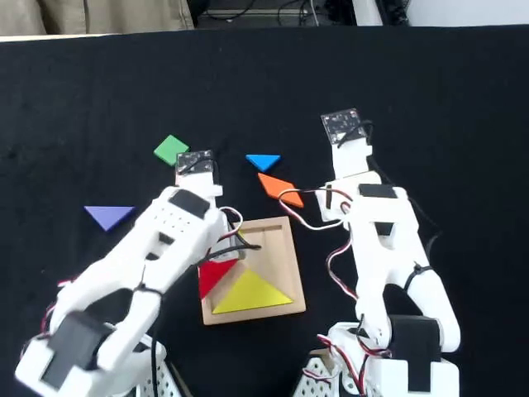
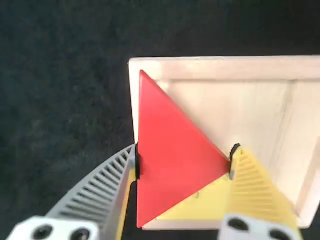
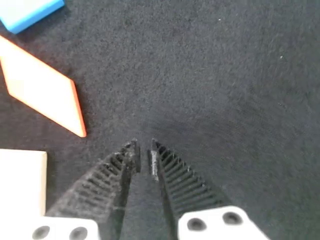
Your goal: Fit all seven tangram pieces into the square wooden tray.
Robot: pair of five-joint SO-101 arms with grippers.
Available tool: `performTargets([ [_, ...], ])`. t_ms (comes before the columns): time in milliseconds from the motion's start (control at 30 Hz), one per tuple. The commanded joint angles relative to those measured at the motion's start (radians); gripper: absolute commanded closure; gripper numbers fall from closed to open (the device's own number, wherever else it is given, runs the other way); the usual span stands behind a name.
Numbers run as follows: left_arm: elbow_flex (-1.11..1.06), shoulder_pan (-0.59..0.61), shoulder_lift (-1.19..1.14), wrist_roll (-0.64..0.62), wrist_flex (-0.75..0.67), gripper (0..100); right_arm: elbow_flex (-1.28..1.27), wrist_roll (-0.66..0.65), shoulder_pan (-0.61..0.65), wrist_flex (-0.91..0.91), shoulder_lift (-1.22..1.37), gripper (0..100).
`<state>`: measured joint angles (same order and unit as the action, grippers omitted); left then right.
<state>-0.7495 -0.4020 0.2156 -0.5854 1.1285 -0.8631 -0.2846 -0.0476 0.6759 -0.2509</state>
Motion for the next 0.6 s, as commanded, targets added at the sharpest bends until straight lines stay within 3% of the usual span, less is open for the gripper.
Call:
performTargets([
  [0,0.065,-0.013,-0.06,-0.037,-0.06,77,0.013,-0.011,-0.009,-0.017,-0.035,94.8],
  [133,0.062,-0.015,-0.063,-0.109,-0.081,77,0.013,-0.011,-0.009,-0.017,-0.035,94.8],
  [367,0.059,-0.016,-0.071,-0.112,-0.08,76,0.013,-0.011,-0.009,-0.017,-0.035,94.7],
  [567,0.053,-0.102,-0.072,-0.117,-0.074,75,0.013,-0.011,-0.009,-0.017,-0.035,94.8],
])
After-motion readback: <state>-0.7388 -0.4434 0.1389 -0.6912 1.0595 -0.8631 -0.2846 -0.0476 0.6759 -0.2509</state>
